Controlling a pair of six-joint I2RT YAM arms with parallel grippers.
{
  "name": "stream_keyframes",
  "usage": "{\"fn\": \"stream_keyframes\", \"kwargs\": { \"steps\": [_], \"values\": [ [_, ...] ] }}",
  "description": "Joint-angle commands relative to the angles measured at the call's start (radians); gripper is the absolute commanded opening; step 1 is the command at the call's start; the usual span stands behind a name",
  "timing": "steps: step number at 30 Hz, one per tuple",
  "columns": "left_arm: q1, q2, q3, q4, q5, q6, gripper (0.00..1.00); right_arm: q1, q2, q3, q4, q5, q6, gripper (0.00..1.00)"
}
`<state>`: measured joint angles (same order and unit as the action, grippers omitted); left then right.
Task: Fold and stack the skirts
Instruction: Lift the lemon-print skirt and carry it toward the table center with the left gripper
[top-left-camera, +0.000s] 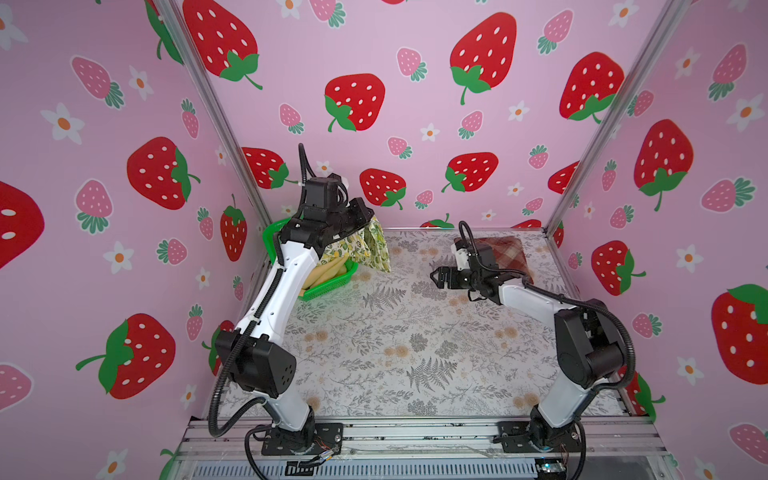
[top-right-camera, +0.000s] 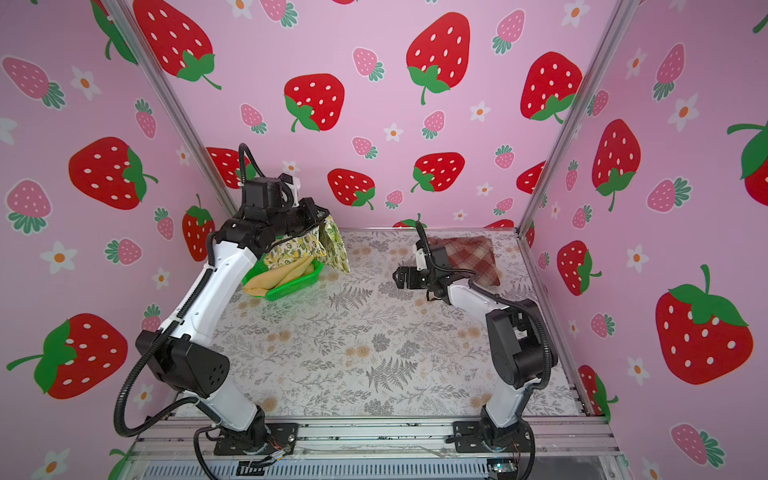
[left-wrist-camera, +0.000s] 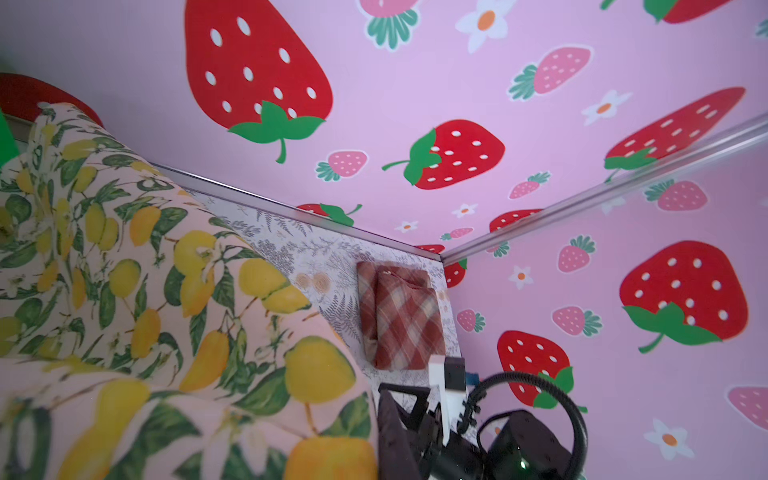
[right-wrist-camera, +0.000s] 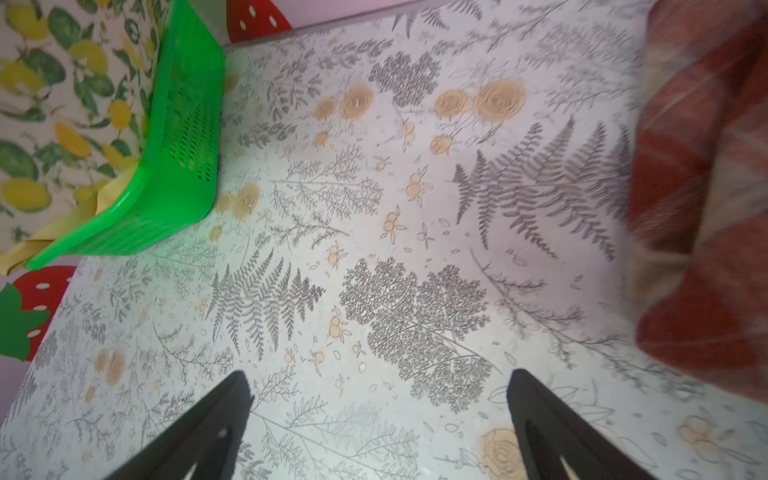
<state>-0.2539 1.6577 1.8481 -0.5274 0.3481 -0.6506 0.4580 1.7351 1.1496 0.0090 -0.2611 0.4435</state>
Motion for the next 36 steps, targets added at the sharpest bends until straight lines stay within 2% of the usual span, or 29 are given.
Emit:
{"fn": "stream_keyframes", "kwargs": {
  "steps": [1, 6, 11, 19, 23, 28, 30, 33, 36],
  "values": [
    [-0.022, -0.101, -0.019, 0.019, -0.003, 0.007, 0.0, -0.044, -0.066, 0.039, -0.054, 0.028, -0.019, 1.0],
    [-0.101, -0.175, -0.052, -0.015, 0.03, 0.016, 0.0, -0.074, -0.106, 0.06, -0.079, 0.037, -0.033, 1.0],
    [-0.183, -0.323, -0.17, -0.053, -0.006, 0.029, 0.0, -0.079, -0.135, 0.052, -0.092, 0.04, -0.045, 1.0],
    [-0.215, -0.562, -0.303, -0.146, -0.062, 0.026, 0.0, -0.079, -0.139, 0.041, -0.097, 0.037, -0.051, 1.0],
    [-0.217, -0.626, -0.318, -0.208, -0.038, 0.023, 0.0, -0.079, -0.131, 0.04, -0.094, 0.03, -0.052, 1.0],
    [-0.219, -0.617, -0.301, -0.26, 0.06, 0.069, 0.0, -0.079, -0.125, 0.026, -0.089, 0.031, -0.055, 1.0],
    [-0.221, -0.564, -0.291, -0.284, 0.089, 0.106, 0.0, -0.079, -0.121, 0.019, -0.084, 0.03, -0.054, 1.0],
    [-0.246, -0.451, -0.324, -0.238, 0.205, 0.154, 0.0, -0.08, -0.118, 0.009, -0.08, 0.035, -0.054, 1.0],
    [-0.301, -0.302, -0.339, -0.219, 0.226, 0.23, 0.0, -0.081, -0.124, -0.003, -0.08, 0.047, -0.052, 1.0]
  ]
}}
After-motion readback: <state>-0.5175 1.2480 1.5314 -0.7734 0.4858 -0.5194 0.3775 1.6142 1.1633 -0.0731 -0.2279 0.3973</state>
